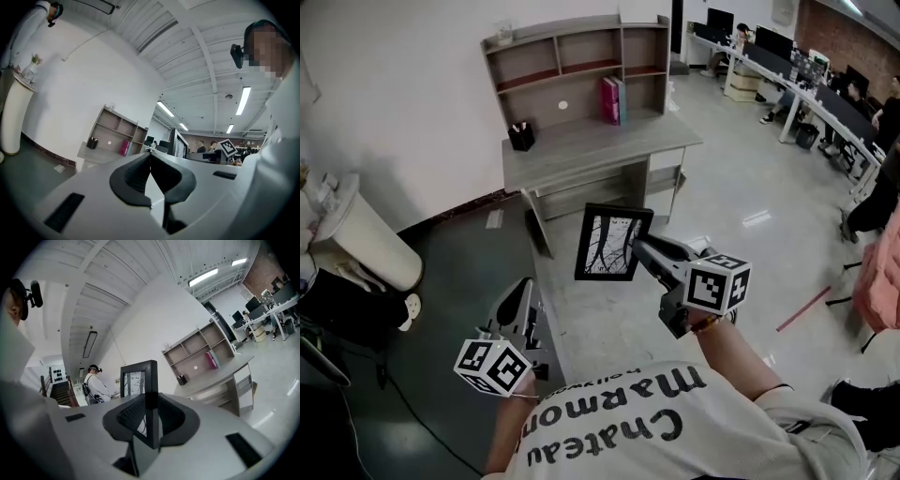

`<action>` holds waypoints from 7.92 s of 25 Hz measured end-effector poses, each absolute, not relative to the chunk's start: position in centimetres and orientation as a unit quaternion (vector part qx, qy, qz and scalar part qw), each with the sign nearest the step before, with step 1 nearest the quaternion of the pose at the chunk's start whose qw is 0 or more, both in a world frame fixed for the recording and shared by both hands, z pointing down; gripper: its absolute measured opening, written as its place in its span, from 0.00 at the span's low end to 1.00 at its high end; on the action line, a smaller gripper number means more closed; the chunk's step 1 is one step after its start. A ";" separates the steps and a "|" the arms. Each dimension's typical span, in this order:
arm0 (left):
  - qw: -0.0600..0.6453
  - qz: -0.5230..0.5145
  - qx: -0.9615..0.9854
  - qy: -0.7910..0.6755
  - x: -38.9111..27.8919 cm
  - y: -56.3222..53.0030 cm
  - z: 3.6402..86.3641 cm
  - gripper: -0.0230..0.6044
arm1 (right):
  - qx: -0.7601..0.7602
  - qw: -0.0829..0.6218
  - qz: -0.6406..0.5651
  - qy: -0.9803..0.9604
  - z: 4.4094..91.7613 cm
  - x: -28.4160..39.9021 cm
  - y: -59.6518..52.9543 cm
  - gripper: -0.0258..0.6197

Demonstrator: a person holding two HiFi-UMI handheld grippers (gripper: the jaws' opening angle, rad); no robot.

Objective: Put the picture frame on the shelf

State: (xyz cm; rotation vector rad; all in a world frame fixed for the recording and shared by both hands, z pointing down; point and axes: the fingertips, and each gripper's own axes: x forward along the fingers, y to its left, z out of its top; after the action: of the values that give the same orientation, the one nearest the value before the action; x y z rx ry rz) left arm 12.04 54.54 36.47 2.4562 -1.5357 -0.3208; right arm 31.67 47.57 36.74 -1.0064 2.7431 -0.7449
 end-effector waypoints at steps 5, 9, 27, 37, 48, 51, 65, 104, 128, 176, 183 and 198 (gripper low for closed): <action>0.134 -0.109 0.844 -0.508 7.5 52.5 38.1 0.06 | -0.341 0.063 -0.263 0.900 38.3 27.1 46.4 0.18; 0.145 -0.103 0.847 -0.501 7.1 50.9 39.2 0.06 | -0.350 0.062 -0.279 0.892 39.2 26.8 45.1 0.18; 0.160 -0.113 0.846 -0.495 5.3 34.7 39.7 0.06 | -0.355 0.053 -0.292 0.886 40.2 25.0 28.9 0.18; 0.158 -0.115 0.834 -0.515 4.5 22.8 38.4 0.06 | -0.329 0.045 -0.294 0.896 38.8 23.7 16.0 0.18; 0.164 -0.112 0.822 -0.534 3.7 17.5 39.8 0.06 | -0.307 0.041 -0.322 0.895 41.2 22.9 9.1 0.18; 0.171 -0.114 0.812 -0.546 2.7 16.7 40.3 0.06 | -0.304 0.040 -0.330 0.893 41.9 22.4 8.0 0.18; 0.172 -0.106 0.810 -0.551 -0.9 8.2 41.1 0.06 | -0.318 0.039 -0.346 0.882 42.8 19.7 0.3 0.18; 0.153 -0.053 0.887 -0.433 -16.4 -21.2 36.7 0.06 | -0.412 0.074 -0.207 0.884 31.0 5.1 -29.1 0.18; 0.163 -0.040 0.871 -0.462 -23.8 -30.1 35.9 0.06 | -0.491 0.012 -0.030 0.871 25.3 -1.3 -46.3 0.18; 0.199 -0.052 0.852 -0.481 -24.9 -32.2 38.0 0.06 | -0.556 -0.008 -0.021 0.831 25.1 -2.2 -52.5 0.18; 0.200 -0.051 0.849 -0.487 -25.5 -32.0 38.1 0.06 | -0.558 -0.002 -0.027 0.829 25.1 -2.1 -52.9 0.18; 0.204 -0.052 0.850 -0.483 -25.5 -32.6 38.4 0.06 | -0.562 0.004 -0.032 0.827 25.1 -2.2 -53.5 0.18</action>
State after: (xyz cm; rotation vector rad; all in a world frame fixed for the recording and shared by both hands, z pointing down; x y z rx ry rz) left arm -25.52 -32.62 38.40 2.3713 -1.3476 -0.1454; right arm -2.23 -53.47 25.06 -1.7605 2.5914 -0.1012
